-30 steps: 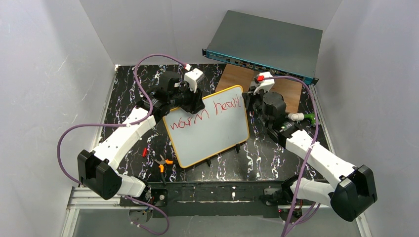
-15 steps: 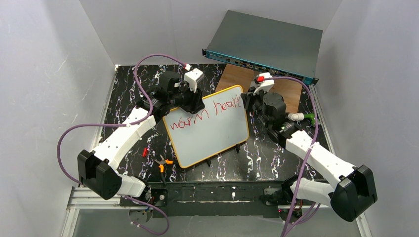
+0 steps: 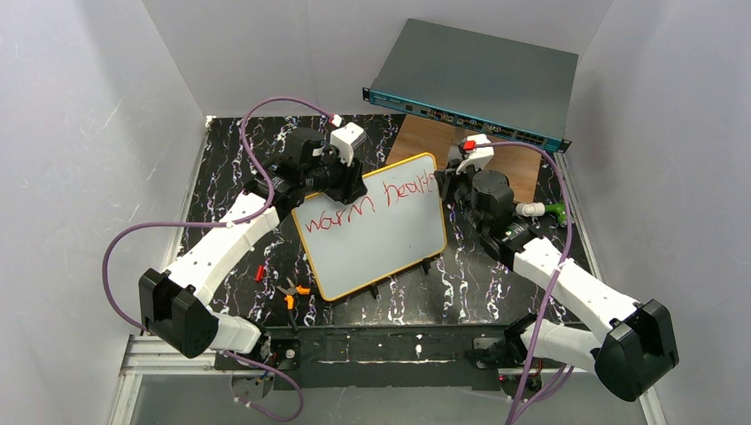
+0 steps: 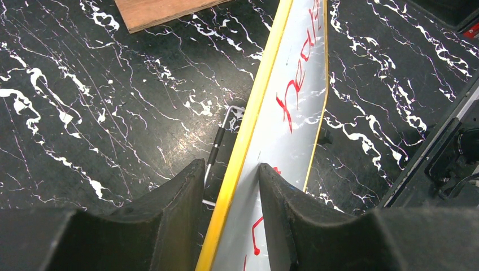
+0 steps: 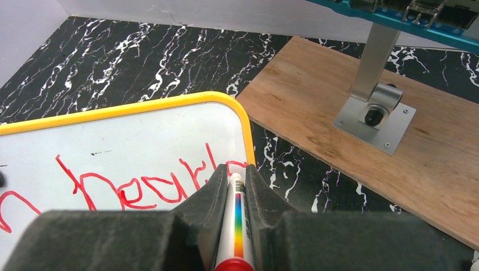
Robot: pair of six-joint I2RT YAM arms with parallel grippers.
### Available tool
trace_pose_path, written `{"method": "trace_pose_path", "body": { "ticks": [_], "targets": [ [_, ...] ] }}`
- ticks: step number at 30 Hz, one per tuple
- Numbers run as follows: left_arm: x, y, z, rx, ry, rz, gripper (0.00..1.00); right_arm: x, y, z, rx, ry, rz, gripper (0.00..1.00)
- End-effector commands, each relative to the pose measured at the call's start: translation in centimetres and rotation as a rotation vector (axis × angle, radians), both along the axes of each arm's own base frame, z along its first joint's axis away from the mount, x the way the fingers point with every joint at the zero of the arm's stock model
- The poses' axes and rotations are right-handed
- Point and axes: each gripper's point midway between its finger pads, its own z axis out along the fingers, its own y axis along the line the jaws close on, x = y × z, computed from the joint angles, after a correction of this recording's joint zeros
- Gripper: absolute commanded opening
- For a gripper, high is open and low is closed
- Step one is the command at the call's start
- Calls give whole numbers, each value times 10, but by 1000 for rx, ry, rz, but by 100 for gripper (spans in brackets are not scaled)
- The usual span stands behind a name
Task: Write a sentence on the whiteboard
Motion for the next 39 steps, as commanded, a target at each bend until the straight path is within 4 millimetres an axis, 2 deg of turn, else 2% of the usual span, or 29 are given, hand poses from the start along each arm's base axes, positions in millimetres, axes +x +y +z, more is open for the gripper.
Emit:
{"method": "trace_pose_path", "body": {
  "ticks": [1,29,39],
  "targets": [
    [-1,-1,41,-63,-113,-19,0,1,-9,12,9,-37,-42,1],
    [-6,0,43,-72,-118,-23,0,-5,-19,-2,7,-8,-74,1],
    [-8,1,45,-71,-120,-22,0,-7,-4,3,42,-8,-6,1]
  ]
}}
